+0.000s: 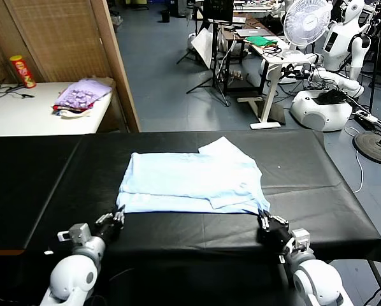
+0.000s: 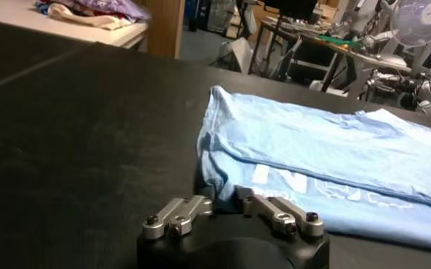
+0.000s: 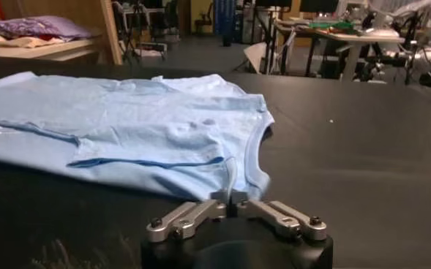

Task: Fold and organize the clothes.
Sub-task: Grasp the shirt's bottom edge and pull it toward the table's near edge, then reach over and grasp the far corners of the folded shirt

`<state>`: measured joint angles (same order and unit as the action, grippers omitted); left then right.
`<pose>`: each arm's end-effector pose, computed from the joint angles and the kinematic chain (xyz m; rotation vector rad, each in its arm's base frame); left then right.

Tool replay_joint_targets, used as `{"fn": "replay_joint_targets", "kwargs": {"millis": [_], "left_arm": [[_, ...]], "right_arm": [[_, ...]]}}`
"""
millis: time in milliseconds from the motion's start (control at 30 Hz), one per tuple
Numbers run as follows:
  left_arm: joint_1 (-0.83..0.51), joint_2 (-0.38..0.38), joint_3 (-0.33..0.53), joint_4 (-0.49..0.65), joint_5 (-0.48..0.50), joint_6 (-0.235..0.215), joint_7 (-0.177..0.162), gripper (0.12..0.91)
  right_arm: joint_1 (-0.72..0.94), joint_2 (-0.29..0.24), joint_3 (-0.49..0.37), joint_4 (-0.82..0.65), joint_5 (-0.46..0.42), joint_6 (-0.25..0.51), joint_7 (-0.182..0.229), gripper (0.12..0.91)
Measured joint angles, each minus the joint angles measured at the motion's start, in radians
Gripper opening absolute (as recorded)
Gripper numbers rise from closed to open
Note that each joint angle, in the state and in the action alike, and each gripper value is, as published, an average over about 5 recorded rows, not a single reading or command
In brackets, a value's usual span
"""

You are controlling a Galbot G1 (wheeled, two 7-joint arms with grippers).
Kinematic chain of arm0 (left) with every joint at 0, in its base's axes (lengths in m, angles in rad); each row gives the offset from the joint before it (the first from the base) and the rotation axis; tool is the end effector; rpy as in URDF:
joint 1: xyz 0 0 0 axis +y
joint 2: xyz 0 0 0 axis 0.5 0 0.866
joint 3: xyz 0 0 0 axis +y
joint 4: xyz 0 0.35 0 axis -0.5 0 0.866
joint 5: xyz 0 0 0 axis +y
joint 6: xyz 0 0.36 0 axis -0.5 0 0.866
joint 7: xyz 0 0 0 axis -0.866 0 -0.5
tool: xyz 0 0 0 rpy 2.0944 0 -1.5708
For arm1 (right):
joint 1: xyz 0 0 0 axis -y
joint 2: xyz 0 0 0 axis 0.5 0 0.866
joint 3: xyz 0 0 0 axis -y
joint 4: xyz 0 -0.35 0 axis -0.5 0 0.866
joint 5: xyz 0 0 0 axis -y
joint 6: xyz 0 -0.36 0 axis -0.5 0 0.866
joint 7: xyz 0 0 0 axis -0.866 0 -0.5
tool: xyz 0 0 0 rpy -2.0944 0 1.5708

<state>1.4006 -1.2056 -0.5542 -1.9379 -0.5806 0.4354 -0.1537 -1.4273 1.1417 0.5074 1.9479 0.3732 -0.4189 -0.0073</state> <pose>0.2450 0.0885 -0.3063 0.0017 -2.6751 0.2283 0.2366 -0.0855 -0.3099 0.2303 -2.6749 0.0735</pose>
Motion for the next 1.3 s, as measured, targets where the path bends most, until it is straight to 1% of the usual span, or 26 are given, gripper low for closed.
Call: {"fn": "replay_joint_targets", "kwargs": {"millis": [100, 233, 400, 467, 500, 567, 600, 633, 700, 733, 833, 867, 900, 933, 1000, 1133, 1300], "left_arm": [[0.033, 0.012, -0.013, -0.039, 0.042, 0.01, -0.008, 0.132], [0.104, 0.038, -0.036, -0.109, 0.099, 0.017, -0.008, 0.13], [0.194, 0.068, -0.07, -0.188, 0.109, 0.027, -0.009, 0.13], [0.226, 0.074, -0.083, -0.215, 0.109, 0.035, -0.012, 0.133], [0.241, 0.075, -0.089, -0.228, 0.109, 0.039, -0.013, 0.149], [0.267, 0.077, -0.099, -0.253, 0.109, 0.05, -0.017, 0.213], [0.278, 0.078, -0.103, -0.265, 0.109, 0.058, -0.02, 0.261], [0.286, 0.078, -0.108, -0.277, 0.109, 0.068, -0.022, 0.308], [0.297, 0.077, -0.118, -0.3, 0.109, 0.095, -0.029, 0.409], [0.297, 0.075, -0.125, -0.312, 0.109, 0.11, -0.034, 0.459], [0.281, 0.067, -0.145, -0.34, 0.088, 0.152, -0.047, 0.627], [0.27, 0.068, -0.151, -0.345, 0.072, 0.16, -0.049, 0.672], [0.256, 0.07, -0.156, -0.346, 0.052, 0.164, -0.05, 0.721], [0.239, 0.074, -0.158, -0.344, 0.03, 0.164, -0.05, 0.753], [0.191, 0.088, -0.154, -0.329, -0.014, 0.158, -0.049, 0.787], [0.049, 0.132, -0.109, -0.248, -0.09, 0.151, -0.058, 0.797], [-0.172, 0.173, 0.004, -0.064, -0.17, 0.166, -0.086, 0.798]], "right_arm": [[-0.035, -0.006, 0.011, 0.044, 0.001, -0.032, 0.019, 0.123], [-0.099, -0.005, 0.026, 0.109, 0.002, -0.063, 0.033, 0.123], [-0.173, 0.001, 0.034, 0.18, 0.008, -0.087, 0.035, 0.126], [-0.193, 0.0, 0.036, 0.206, 0.01, -0.096, 0.033, 0.163], [-0.201, -0.002, 0.039, 0.22, 0.011, -0.102, 0.033, 0.198], [-0.21, -0.007, 0.045, 0.249, 0.017, -0.118, 0.033, 0.298], [-0.211, -0.011, 0.05, 0.265, 0.025, -0.129, 0.034, 0.348], [-0.211, -0.015, 0.055, 0.281, 0.036, -0.141, 0.036, 0.415], [-0.204, -0.023, 0.067, 0.309, 0.064, -0.168, 0.04, 0.516], [-0.196, -0.027, 0.074, 0.319, 0.08, -0.179, 0.044, 0.582], [-0.15, -0.04, 0.088, 0.324, 0.112, -0.192, 0.057, 0.721], [-0.123, -0.045, 0.088, 0.316, 0.117, -0.189, 0.061, 0.752], [-0.09, -0.05, 0.083, 0.302, 0.118, -0.184, 0.066, 0.767], [-0.051, -0.053, 0.075, 0.28, 0.118, -0.178, 0.071, 0.783], [0.041, -0.057, 0.048, 0.222, 0.117, -0.168, 0.083, 0.794], [0.26, -0.052, -0.043, 0.053, 0.102, -0.156, 0.101, 0.798], [0.519, -0.029, -0.182, -0.185, 0.093, -0.174, 0.111, 0.798]]}}
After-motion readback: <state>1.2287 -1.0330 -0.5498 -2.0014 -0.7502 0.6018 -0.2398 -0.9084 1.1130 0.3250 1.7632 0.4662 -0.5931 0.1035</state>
